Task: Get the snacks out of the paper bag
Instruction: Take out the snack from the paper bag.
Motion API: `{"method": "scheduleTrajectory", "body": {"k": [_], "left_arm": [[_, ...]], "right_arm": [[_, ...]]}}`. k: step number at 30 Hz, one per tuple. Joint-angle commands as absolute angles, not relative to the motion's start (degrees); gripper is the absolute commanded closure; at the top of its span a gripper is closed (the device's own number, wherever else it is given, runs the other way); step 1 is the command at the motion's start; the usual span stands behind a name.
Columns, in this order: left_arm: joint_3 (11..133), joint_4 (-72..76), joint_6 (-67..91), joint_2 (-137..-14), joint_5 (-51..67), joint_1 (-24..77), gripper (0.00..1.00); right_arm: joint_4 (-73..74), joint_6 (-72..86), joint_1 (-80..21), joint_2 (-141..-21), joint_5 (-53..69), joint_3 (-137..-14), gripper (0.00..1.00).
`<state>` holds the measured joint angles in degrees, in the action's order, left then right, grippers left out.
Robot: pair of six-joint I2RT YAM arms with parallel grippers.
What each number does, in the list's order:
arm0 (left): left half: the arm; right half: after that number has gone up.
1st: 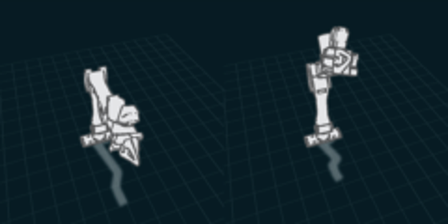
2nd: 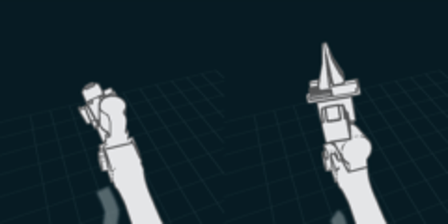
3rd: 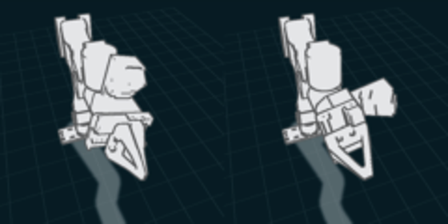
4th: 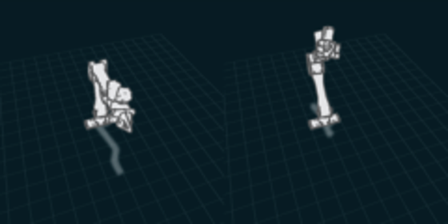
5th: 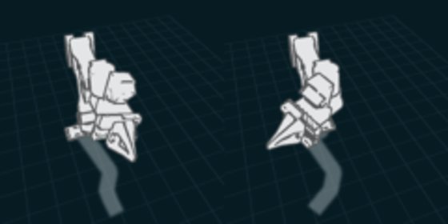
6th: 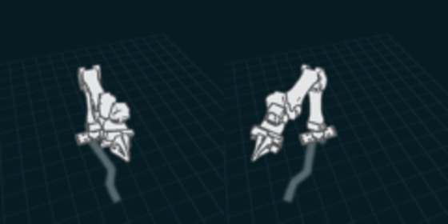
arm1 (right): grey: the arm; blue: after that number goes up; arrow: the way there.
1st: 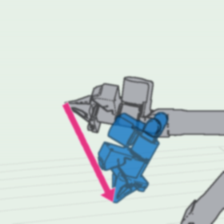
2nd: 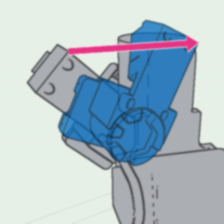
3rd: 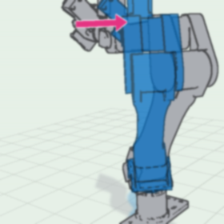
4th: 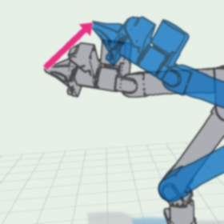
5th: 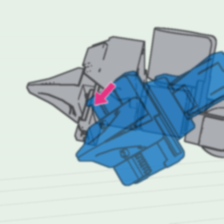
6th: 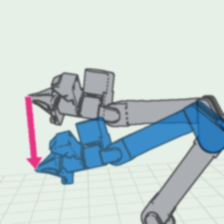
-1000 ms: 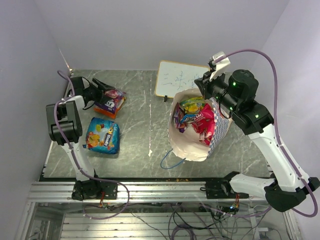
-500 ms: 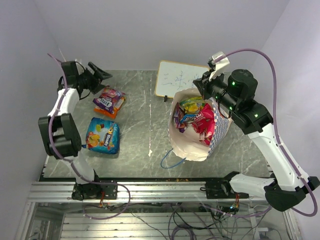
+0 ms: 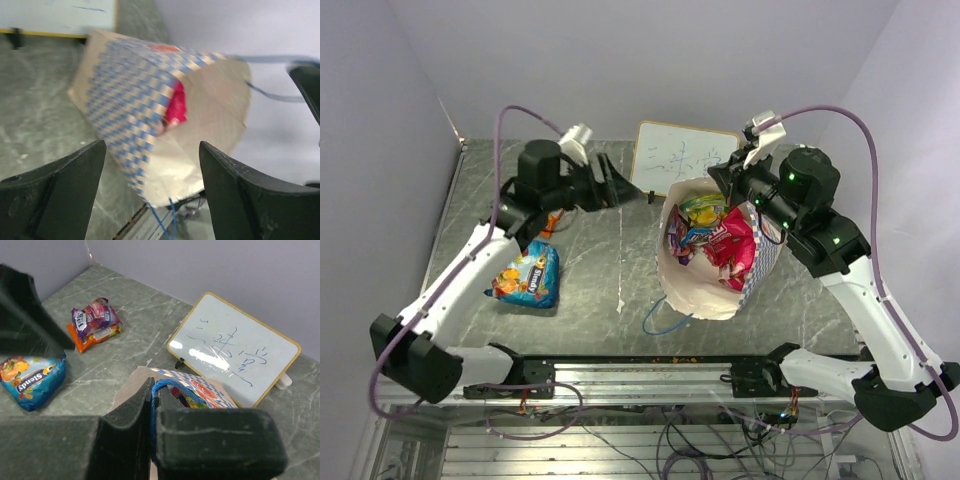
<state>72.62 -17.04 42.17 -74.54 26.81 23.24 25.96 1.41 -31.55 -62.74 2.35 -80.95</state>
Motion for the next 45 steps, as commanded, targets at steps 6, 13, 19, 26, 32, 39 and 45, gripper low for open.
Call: {"method": "scheduleTrajectory", "body": {"k": [6, 13, 19, 26, 32, 39, 45], "left_arm": [[75.2, -17.5, 26.3, -72.7, 5.3, 55.7, 0.19], [77.1, -12.0, 15.3, -81.8, -4.2, 67.9, 0.29], [81.1, -16.3, 12.9, -90.0, -15.2, 69.7, 0.42], [77.6, -16.2, 16.5, -92.9, -27.0, 69.7, 0.59], [82.7, -23.2, 24.6, -99.9, -31.6, 69.5, 0.55], [86.5, -28.8, 29.4, -105.9, -34.2, 68.0, 0.58], [87.7, -30.1, 31.3, -107.9, -37.7, 66.6, 0.55]], "right_arm": [[22.5, 5.7, -31.5, -60.4, 3.8, -79.9, 1.00], [23.4, 8.3, -31.5, -58.4, 6.0, -79.7, 1.00], [23.9, 10.0, -31.5, -57.7, 5.8, -79.6, 1.00], [23.1, 10.2, -31.5, -58.3, 5.2, -79.8, 1.00], [23.1, 9.0, -31.5, -59.2, 6.0, -80.5, 1.00], [23.4, 8.1, -31.5, -59.2, 6.0, -80.8, 1.00], [24.0, 7.2, -31.4, -59.3, 6.0, -81.3, 1.00]]}}
